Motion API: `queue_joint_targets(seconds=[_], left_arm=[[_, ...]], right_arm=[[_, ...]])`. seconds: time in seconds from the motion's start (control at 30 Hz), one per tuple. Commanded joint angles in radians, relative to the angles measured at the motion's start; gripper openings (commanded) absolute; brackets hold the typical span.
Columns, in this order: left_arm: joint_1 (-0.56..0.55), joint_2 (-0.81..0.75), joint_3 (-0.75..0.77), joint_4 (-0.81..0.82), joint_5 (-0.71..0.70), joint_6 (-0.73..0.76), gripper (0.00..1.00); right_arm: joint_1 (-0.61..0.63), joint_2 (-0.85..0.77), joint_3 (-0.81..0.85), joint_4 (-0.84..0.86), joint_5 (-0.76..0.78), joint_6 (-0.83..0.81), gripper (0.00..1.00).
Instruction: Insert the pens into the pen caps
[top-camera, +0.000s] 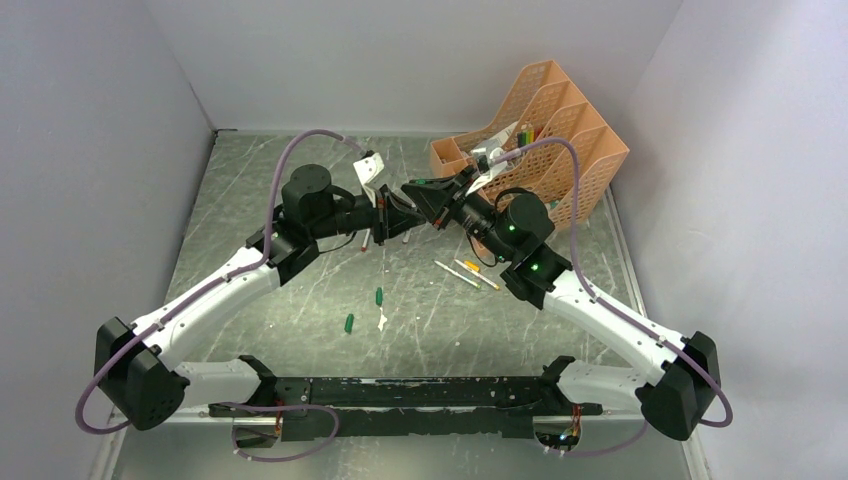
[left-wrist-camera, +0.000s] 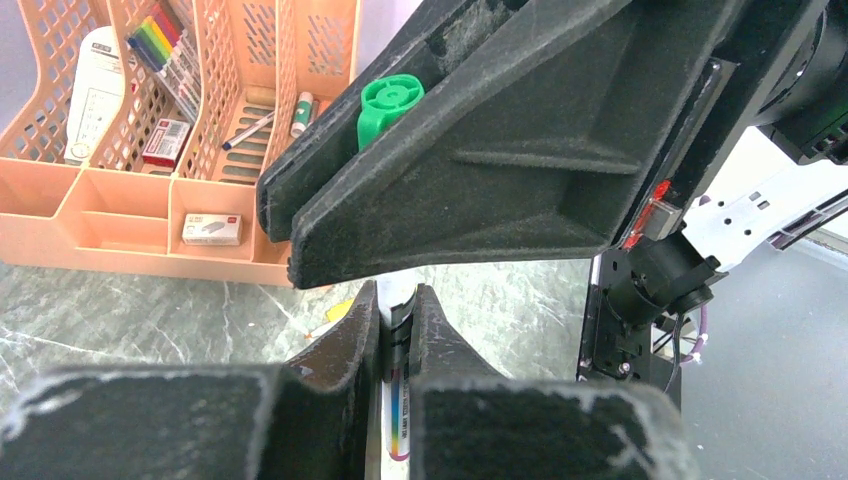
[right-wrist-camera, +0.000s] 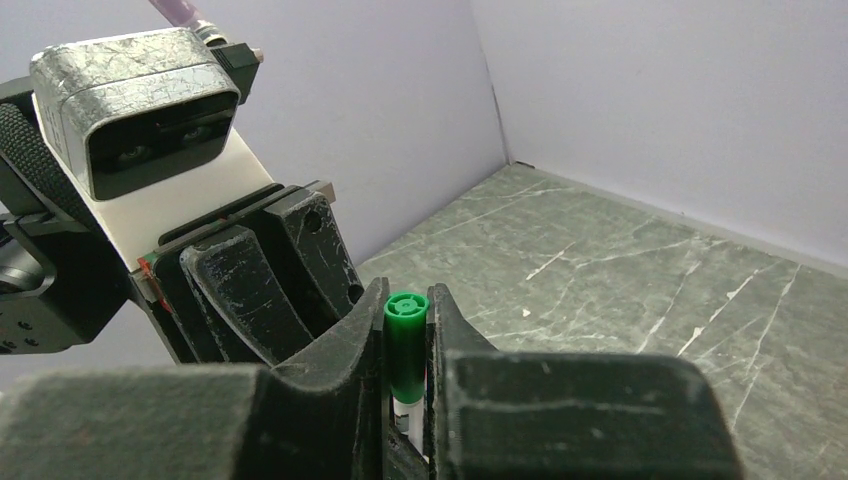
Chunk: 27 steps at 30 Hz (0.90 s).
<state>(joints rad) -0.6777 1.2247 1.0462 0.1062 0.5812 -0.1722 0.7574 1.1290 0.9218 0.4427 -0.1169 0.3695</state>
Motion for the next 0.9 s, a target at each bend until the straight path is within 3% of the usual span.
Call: queue_joint_targets(seconds=[0.0, 0.4, 0.87], left_arm=[[-0.003, -0.022, 0.019, 0.039, 0.027, -0.010, 0.07], [-0.003, 0.009, 0.163, 0.120, 0.032, -0.050, 0.07], [-0.003, 0.085, 0.296, 0.105, 0.064, -0.028, 0.07]], right_arm=[[-0.007, -0.019, -0.006, -0.015, 0.020, -0.004, 0.00], [-0.005, -0.056, -0.169, -0.059, -0.013, 0.063, 0.00], [0.007, -0.070, -0.326, -0.071, -0.005, 0.122, 0.00]])
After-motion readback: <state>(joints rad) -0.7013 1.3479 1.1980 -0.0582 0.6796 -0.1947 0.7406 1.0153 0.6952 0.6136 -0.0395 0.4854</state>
